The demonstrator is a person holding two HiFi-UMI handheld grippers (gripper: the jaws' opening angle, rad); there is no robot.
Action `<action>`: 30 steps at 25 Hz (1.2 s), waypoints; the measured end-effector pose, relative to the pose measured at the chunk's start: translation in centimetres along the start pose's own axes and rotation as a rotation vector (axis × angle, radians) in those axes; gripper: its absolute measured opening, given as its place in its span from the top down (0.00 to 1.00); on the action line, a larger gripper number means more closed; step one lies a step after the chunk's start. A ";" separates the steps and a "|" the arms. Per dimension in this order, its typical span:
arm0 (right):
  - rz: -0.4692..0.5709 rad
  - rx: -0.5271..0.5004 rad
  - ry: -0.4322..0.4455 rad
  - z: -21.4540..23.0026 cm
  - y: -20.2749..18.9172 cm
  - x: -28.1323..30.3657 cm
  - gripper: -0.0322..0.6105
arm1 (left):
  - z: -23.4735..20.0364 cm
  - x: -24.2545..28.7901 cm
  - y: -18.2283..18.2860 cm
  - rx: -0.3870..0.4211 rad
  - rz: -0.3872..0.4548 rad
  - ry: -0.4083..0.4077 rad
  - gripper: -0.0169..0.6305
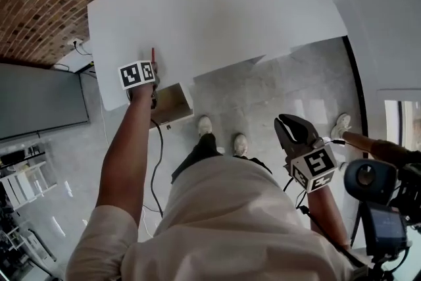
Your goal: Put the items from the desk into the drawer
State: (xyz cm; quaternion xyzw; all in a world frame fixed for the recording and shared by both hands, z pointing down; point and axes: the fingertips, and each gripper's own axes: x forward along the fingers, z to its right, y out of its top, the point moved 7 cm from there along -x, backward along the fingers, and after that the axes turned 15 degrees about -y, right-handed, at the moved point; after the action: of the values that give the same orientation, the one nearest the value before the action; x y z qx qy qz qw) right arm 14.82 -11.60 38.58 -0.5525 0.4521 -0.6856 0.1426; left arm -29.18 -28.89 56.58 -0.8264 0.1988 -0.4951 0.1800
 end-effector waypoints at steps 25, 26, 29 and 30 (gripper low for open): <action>-0.002 -0.232 0.274 -0.7 -4.3 -3.3 0.90 | 3.0 -8.0 -20.8 -0.239 0.161 0.089 0.90; -0.007 -0.238 0.273 -0.8 -4.3 -3.1 0.90 | 2.7 -7.7 -21.1 -0.242 0.163 0.084 0.90; -0.025 -0.254 0.270 -1.4 -4.2 -2.4 0.90 | 1.4 -6.6 -21.7 -0.253 0.168 0.075 0.90; -0.031 -0.260 0.268 -1.6 -4.2 -2.2 0.90 | 0.8 -6.1 -21.9 -0.255 0.170 0.073 0.90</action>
State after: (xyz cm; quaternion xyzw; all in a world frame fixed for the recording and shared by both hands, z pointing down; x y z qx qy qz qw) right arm 15.45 -7.08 40.50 -0.4769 0.5433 -0.6909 -0.0018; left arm -27.77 -6.99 62.46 -0.8042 0.3359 -0.4785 0.1075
